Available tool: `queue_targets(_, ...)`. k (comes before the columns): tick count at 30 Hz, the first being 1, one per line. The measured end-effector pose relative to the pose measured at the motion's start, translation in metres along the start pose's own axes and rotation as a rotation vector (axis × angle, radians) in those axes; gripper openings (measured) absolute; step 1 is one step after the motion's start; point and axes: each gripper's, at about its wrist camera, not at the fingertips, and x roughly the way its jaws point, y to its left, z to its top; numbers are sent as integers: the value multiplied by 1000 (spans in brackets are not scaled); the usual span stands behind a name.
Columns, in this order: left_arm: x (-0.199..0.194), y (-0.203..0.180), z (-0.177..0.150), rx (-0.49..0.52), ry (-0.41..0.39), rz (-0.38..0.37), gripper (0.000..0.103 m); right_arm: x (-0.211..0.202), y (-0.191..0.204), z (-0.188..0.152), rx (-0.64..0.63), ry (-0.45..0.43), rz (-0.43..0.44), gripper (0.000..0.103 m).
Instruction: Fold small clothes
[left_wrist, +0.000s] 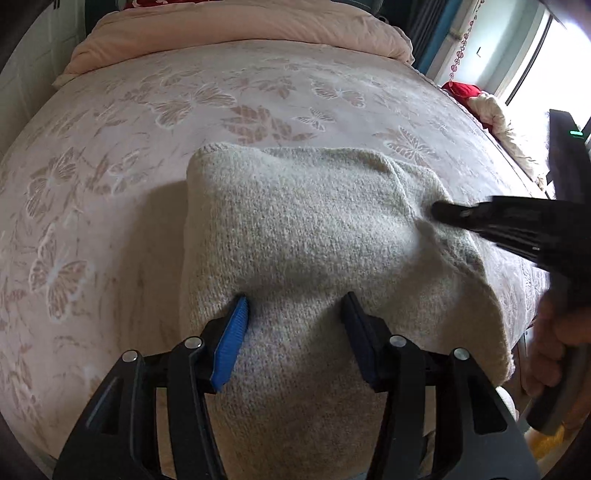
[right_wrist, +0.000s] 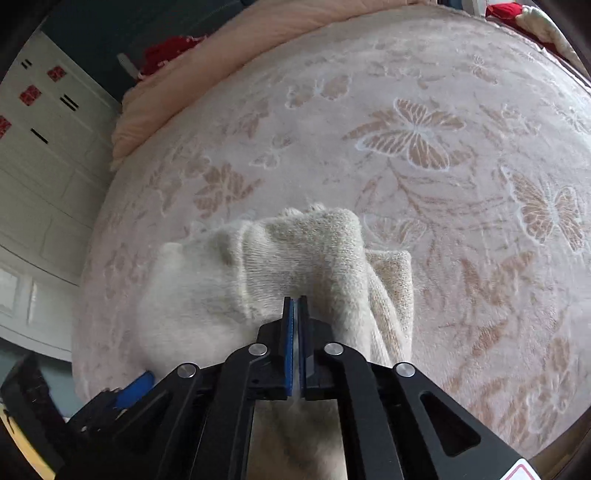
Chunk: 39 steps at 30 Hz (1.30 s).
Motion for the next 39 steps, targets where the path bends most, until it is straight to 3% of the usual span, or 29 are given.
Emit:
queue_targets(4, 0, -3, -3, 12, -9, 5, 54, 32, -11, -33, -29, 100, -64, 0)
queue_targets(9, -11, -10, -2, 25, 9, 32, 56, -37, 15, -34, -19, -5, 41, 7)
queue_targets(12, -28, -13, -6, 10, 34, 39, 66, -58, 28, -55, -69, 24, 54, 7)
queue_targets(16, -36, -25, -25, 49, 58, 110, 76, -19, 17, -93, -111, 160, -97, 6)
queue_targets(18, -29, -29, -36, 72, 73, 153, 77, 4, 2, -104, -82, 152, -76, 0)
queue_targets(21, -23, -31, -45, 98, 81, 207, 79, -5, 2, -95, -25, 159, -65, 0)
queue_targets(27, -29, -26, -47, 63, 108, 193, 79, -37, 16, -101, -89, 150, -103, 8)
queue_targets(31, -26, -23, -53, 46, 125, 191, 80, -16, -4, -115, -47, 197, -110, 7)
queue_targets(39, -15, -15, -61, 17, 166, 180, 82, -2, -6, -122, -58, 195, -125, 3)
